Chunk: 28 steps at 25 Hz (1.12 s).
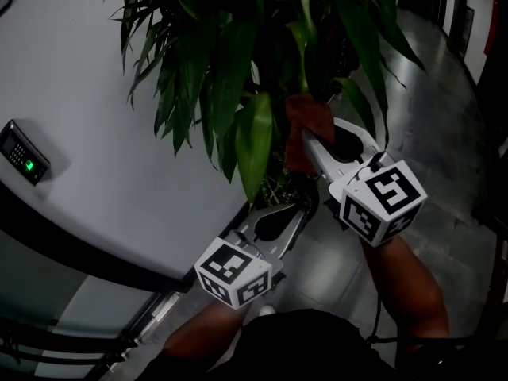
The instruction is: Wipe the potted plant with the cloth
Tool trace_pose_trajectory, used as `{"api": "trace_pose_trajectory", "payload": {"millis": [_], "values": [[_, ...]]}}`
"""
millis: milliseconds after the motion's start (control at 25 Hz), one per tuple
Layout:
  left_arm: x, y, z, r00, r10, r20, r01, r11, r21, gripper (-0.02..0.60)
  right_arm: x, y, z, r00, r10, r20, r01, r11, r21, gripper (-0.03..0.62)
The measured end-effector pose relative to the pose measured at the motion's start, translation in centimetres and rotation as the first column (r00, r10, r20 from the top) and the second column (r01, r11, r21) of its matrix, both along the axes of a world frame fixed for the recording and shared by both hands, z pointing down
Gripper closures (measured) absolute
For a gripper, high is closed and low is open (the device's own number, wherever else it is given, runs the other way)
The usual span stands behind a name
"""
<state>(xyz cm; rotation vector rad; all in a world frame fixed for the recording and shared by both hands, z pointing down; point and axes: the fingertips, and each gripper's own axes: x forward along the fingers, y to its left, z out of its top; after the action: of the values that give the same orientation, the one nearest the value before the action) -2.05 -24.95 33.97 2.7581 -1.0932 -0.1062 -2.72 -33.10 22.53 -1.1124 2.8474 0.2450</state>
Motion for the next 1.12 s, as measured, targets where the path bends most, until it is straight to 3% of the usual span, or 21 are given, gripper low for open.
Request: {"api": "trace_pose_trajectory", "payload": {"millis": [1120], "values": [[0.4, -0.4, 0.5, 0.999, -0.037, 0.020, 0.037, 0.999, -0.019, 0.566, -0.4, 2.3, 4.3, 0.995, -0.068, -0.072, 0.064, 0.997, -0.054, 0.523]]}}
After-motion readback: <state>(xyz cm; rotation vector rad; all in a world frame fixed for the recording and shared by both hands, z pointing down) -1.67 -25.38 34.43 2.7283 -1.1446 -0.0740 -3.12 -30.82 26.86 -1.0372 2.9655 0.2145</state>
